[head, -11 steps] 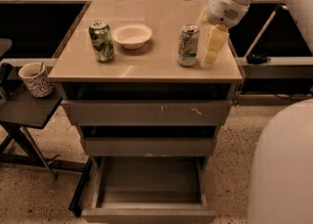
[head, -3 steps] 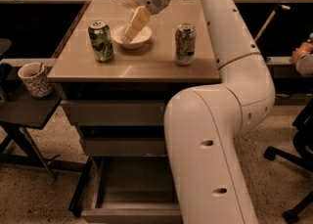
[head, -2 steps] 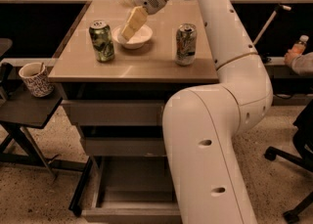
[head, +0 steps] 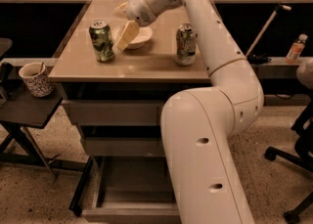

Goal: Place green can into bottom drawer

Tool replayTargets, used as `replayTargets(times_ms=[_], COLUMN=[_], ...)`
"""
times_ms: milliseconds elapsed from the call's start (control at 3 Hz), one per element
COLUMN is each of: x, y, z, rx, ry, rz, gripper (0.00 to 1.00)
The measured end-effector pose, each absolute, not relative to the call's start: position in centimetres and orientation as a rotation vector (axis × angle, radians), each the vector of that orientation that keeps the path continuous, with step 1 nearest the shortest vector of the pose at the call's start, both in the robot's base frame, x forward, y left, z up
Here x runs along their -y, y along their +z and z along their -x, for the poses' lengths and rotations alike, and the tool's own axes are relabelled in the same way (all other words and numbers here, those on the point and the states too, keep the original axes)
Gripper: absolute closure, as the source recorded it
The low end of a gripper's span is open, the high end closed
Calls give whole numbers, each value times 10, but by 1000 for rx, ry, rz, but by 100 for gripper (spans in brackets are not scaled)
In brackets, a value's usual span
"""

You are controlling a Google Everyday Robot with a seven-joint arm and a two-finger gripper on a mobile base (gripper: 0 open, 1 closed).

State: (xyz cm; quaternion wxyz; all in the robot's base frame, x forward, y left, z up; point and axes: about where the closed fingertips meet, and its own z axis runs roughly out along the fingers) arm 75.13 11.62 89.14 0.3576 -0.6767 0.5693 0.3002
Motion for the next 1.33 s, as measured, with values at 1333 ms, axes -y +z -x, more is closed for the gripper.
replayTargets(times_ms=[1333], x=[-159], y=[862], z=[-744], rx=[-1409], ry=[904], rz=[1766], gripper=[19])
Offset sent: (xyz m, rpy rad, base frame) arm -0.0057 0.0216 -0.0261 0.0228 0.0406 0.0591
